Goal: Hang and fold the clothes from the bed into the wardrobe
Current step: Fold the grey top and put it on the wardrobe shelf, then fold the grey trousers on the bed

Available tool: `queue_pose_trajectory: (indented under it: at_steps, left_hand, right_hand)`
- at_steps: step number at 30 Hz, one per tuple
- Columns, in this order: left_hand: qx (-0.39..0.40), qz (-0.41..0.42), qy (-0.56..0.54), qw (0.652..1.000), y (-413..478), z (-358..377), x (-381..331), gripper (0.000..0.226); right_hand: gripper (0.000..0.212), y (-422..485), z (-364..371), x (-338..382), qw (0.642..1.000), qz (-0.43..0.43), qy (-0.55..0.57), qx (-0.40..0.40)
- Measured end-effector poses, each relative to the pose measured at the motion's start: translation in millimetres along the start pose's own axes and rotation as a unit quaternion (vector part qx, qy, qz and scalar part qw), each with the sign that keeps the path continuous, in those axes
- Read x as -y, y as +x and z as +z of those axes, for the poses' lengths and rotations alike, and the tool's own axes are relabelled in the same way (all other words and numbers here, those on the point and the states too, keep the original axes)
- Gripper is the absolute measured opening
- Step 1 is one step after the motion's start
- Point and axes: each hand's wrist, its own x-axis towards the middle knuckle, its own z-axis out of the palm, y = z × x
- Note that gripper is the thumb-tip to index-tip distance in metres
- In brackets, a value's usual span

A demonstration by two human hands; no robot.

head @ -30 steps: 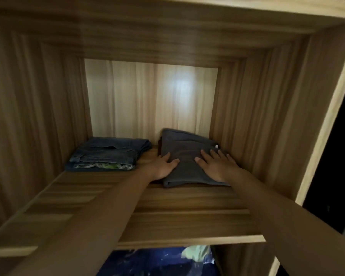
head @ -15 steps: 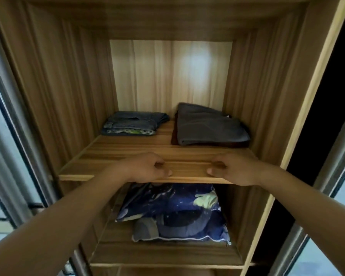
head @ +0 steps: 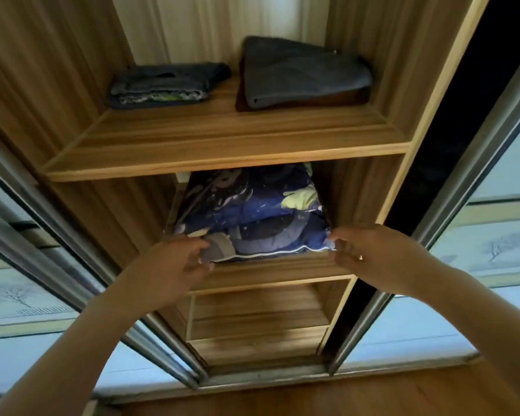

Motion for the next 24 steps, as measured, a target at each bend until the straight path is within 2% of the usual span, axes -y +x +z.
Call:
queue_pose_trajectory:
  at_steps: [3, 7, 12, 15, 19, 24]
  left_hand:
    - [0.075, -0.017, 0.085, 0.993, 9, 42, 6, 0.049]
    - [0.170, -0.014, 0.094, 0.981, 32, 108, -1, 0.045]
    - [0.219, -0.017, 0.051, 0.974, 56, 165, -31, 0.049]
    - [0.282, -0.010, 0.030, 0.959, 71, 195, -62, 0.048]
    - [0.328, 0.046, 0.038, 0.943, 91, 238, -123, 0.046]
    - [0.341, 0.183, 0.137, 0.912, 118, 291, -230, 0.037]
  right_hand:
    - [0.037, -25, 29, -15, 0.995, 0.069, -0.007, 0.067]
    - [0.043, -61, 58, -37, 0.977, 0.155, -0.001, 0.145]
    - [0.049, -118, 75, -81, 0.955, 0.248, 0.015, 0.161]
    - [0.050, -154, 79, -112, 0.937, 0.303, 0.042, 0.169]
    - [0.052, -202, 86, -154, 0.910, 0.369, 0.073, 0.174]
    - [0.049, -261, 84, -207, 0.878, 0.441, 0.117, 0.144]
